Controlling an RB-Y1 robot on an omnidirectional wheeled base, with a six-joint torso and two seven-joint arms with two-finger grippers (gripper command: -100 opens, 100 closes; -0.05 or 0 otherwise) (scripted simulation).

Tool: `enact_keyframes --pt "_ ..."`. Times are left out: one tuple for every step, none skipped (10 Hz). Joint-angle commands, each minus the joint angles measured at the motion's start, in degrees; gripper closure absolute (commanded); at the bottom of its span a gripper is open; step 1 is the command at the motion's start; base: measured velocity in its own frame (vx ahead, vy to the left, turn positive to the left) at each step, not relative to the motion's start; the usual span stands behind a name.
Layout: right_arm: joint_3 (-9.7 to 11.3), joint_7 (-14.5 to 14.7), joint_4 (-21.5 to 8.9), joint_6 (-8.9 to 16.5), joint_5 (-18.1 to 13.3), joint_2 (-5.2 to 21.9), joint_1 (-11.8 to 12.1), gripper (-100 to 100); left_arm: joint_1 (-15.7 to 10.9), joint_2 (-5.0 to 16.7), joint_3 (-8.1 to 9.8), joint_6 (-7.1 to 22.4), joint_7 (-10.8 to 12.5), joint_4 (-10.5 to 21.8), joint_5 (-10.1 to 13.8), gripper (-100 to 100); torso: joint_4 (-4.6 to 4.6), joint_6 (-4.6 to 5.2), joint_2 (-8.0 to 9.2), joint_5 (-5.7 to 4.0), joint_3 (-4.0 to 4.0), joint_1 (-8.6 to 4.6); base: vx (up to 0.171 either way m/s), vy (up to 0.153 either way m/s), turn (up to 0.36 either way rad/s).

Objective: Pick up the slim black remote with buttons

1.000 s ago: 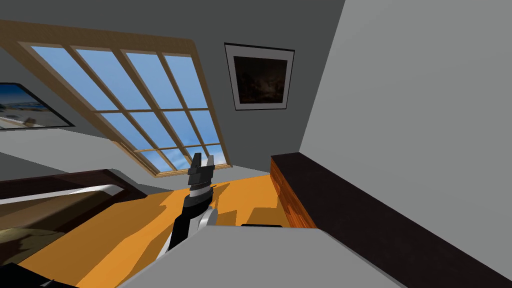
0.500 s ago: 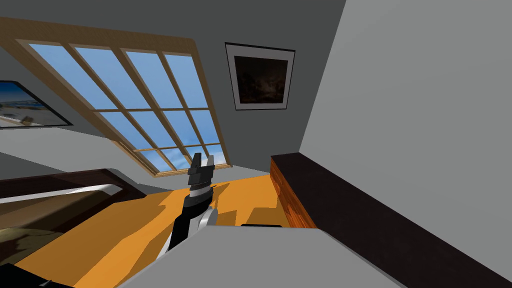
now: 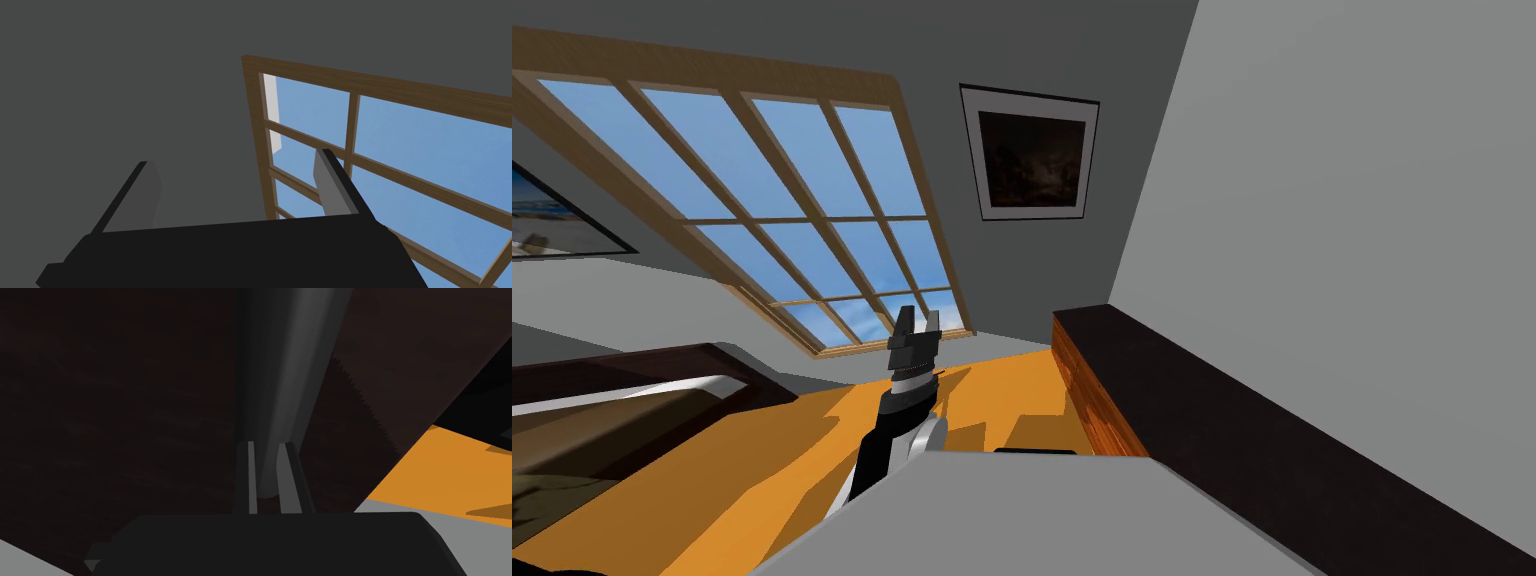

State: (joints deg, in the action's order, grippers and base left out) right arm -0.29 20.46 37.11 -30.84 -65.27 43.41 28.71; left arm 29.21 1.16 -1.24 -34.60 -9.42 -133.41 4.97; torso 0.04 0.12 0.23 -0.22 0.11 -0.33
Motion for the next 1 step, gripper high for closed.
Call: enact_keyframes --pt "0.0 0.0 0.0 0.0 0.0 0.0 0.0 0 0.0 0.0 0.00 0.0 0.0 0.0 0.0 0 0.00 0.00 0.00 0.00 0.00 0.00 0.000 0.006 0.001"
